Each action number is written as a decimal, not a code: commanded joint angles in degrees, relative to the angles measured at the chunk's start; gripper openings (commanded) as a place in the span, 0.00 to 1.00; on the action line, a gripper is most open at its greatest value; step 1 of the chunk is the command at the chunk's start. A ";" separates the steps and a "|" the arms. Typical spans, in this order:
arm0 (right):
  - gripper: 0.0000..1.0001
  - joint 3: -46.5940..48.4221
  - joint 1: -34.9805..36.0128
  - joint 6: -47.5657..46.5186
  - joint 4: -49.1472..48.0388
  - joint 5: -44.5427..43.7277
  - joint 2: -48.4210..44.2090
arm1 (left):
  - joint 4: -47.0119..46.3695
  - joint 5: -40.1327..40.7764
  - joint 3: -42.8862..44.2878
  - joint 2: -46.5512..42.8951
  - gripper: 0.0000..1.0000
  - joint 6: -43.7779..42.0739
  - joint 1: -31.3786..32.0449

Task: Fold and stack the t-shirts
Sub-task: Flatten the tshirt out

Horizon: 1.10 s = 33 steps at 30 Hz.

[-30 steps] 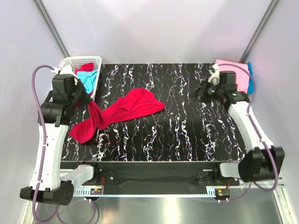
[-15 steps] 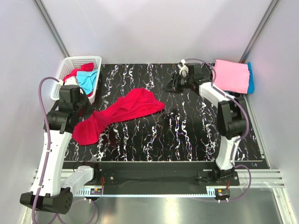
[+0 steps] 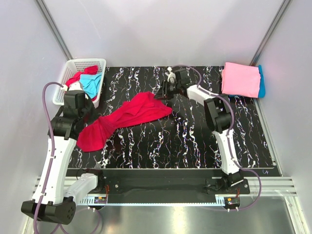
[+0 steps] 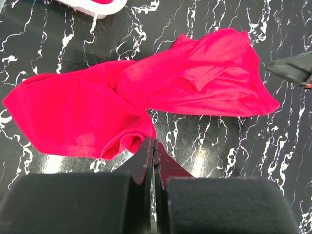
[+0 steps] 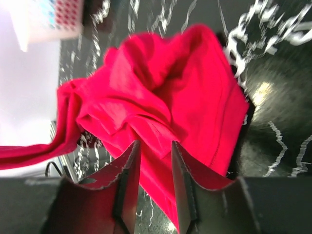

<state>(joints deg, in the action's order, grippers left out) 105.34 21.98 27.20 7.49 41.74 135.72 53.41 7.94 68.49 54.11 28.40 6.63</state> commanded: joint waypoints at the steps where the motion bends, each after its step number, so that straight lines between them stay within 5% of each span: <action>1: 0.39 3.03 1.05 -1.54 0.60 -0.34 0.95 | -2.70 0.32 0.15 -0.76 0.00 0.16 0.22; 33: 0.37 5.58 4.74 -3.38 7.19 -4.74 5.52 | -2.61 2.51 -0.55 -1.46 0.00 -0.54 0.22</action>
<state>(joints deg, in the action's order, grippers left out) 109.67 25.80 23.81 15.09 35.66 140.66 53.08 8.86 67.96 53.98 28.36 6.68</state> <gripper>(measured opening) 0.383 0.008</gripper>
